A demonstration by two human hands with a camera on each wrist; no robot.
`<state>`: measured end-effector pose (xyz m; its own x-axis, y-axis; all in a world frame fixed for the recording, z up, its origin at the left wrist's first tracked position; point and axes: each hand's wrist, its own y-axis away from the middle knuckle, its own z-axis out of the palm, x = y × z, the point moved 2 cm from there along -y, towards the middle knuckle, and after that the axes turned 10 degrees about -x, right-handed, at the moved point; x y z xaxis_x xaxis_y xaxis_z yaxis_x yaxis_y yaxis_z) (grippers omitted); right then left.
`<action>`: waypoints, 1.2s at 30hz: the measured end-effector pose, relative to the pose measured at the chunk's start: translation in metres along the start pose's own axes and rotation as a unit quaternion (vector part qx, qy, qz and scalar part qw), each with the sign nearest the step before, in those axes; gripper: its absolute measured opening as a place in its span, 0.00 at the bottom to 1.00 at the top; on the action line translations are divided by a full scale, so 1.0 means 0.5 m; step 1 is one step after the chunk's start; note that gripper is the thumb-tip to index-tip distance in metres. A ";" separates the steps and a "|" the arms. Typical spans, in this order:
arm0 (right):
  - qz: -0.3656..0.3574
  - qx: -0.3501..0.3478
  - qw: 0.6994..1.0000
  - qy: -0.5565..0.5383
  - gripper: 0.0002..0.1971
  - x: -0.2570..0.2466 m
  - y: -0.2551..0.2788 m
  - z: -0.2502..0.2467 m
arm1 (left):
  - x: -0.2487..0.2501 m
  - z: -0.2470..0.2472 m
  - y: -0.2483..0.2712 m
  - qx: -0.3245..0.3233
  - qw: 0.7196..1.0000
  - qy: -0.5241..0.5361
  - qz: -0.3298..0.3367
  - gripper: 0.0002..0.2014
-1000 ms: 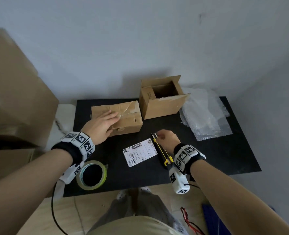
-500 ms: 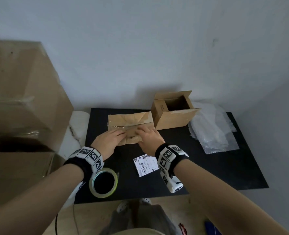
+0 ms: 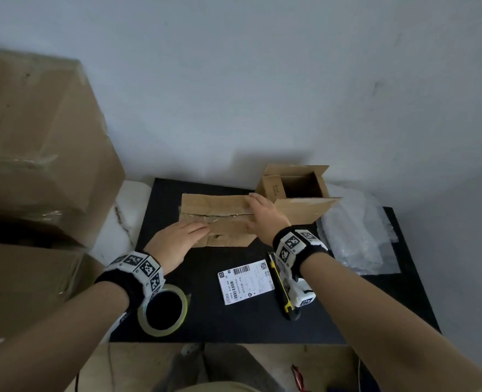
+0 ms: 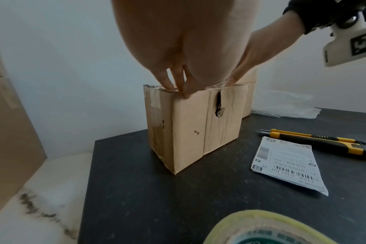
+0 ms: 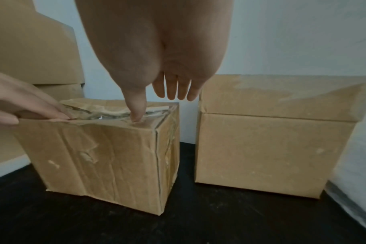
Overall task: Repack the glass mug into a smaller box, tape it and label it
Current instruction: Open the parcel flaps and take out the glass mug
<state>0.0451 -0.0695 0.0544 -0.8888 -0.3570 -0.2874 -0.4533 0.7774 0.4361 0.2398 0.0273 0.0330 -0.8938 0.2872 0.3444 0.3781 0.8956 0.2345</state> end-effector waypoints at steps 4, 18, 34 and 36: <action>-0.016 -0.006 0.999 0.050 0.29 0.004 -0.027 -0.005 | -0.001 0.006 -0.008 0.012 0.999 0.019 -0.024 0.33; -0.117 -0.003 0.957 0.267 0.20 -0.009 -0.059 -0.026 | -0.022 0.030 -0.018 0.070 0.995 0.065 -0.007 0.32; 0.015 0.107 0.990 0.096 0.13 -0.002 -0.042 -0.072 | -0.033 -0.024 -0.028 0.035 0.999 0.006 -0.034 0.19; 0.016 0.092 0.993 0.066 0.14 0.005 -0.032 -0.051 | -0.033 -0.042 -0.032 0.032 0.996 0.040 -0.067 0.23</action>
<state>0.0484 -0.0963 0.0684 -0.9091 -0.3861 -0.1562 -0.4155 0.8664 0.2770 0.2536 0.0009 0.0426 -0.9124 0.1384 0.3853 0.2384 0.9447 0.2251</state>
